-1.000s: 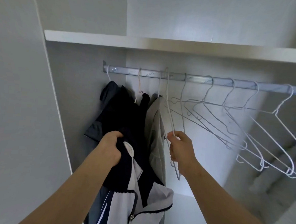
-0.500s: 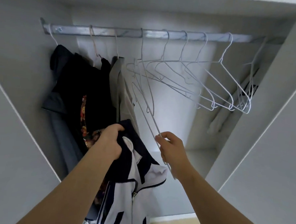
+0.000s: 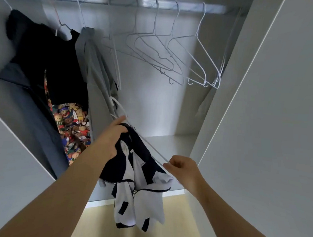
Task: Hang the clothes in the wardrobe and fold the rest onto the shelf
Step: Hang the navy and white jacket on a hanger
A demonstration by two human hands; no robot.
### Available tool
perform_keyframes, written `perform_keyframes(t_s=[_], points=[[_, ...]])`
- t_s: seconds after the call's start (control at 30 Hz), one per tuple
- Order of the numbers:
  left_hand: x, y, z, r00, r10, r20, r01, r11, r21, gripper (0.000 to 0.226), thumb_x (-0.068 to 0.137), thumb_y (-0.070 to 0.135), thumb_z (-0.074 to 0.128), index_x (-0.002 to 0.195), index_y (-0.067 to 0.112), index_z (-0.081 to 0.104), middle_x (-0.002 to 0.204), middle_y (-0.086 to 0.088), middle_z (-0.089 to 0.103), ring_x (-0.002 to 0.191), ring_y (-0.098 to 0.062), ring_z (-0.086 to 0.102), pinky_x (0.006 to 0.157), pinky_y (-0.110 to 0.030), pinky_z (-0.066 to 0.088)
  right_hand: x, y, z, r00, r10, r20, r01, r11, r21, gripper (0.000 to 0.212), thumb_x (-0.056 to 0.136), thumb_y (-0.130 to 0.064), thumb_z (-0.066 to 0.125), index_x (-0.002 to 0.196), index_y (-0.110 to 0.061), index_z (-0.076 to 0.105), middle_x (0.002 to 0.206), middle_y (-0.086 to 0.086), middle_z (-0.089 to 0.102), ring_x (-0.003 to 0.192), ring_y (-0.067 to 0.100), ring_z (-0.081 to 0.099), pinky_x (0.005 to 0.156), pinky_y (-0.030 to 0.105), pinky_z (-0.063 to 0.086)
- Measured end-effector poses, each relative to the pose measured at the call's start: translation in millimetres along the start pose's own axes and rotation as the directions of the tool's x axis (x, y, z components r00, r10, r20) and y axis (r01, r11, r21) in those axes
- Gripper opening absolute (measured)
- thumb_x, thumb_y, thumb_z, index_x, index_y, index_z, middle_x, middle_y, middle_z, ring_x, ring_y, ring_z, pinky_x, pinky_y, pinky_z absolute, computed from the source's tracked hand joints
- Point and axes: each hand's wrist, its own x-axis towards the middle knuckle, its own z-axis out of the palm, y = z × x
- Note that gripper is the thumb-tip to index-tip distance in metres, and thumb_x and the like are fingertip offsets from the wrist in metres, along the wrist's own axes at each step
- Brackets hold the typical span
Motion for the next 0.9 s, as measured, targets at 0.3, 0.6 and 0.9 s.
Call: perform_keyframes(t_s=[0.3,0.6,0.9], points=[[-34.1,-37.8,31.2,0.997,0.002,0.074,-0.024,0.954,0.300,0.024,0.088,-0.006,0.042,0.084,0.009,0.061,0.079,-0.009,0.059,0.070,-0.018,0.056,0.061,-0.022,0.048,-33.0,44.9,-25.9,1.000,-0.009,0.002,0.009,1.000,-0.028,0.045,0.078,-0.013,0.064,0.048,-0.016,0.031,0.047,-0.006,0.025,0.048,0.012,0.023,0.049,0.021,0.022],[-30.1,-48.5,36.8,0.984,0.177,0.030,-0.159,0.788,0.594,0.026,0.087,0.000,0.044,0.075,0.019,0.057,0.077,-0.006,0.056,0.065,-0.015,0.050,0.061,-0.025,0.043,-35.1,56.8,-44.1,0.999,0.031,-0.023,-0.035,0.981,-0.190,0.040,0.080,-0.023,0.062,0.050,-0.019,0.035,0.046,-0.009,0.033,0.048,0.010,0.033,0.057,0.024,0.031],[-42.8,-60.4,50.7,0.937,0.178,0.300,-0.342,0.639,0.689,0.035,0.084,0.000,0.046,0.088,0.033,0.058,0.080,-0.001,0.058,0.065,-0.012,0.052,0.059,-0.021,0.042,-17.8,-5.3,-8.6,0.999,0.021,-0.033,-0.012,0.965,0.262,0.025,0.086,-0.030,0.060,0.065,-0.024,0.049,0.042,-0.012,0.045,0.040,0.002,0.040,0.043,0.014,0.032]])
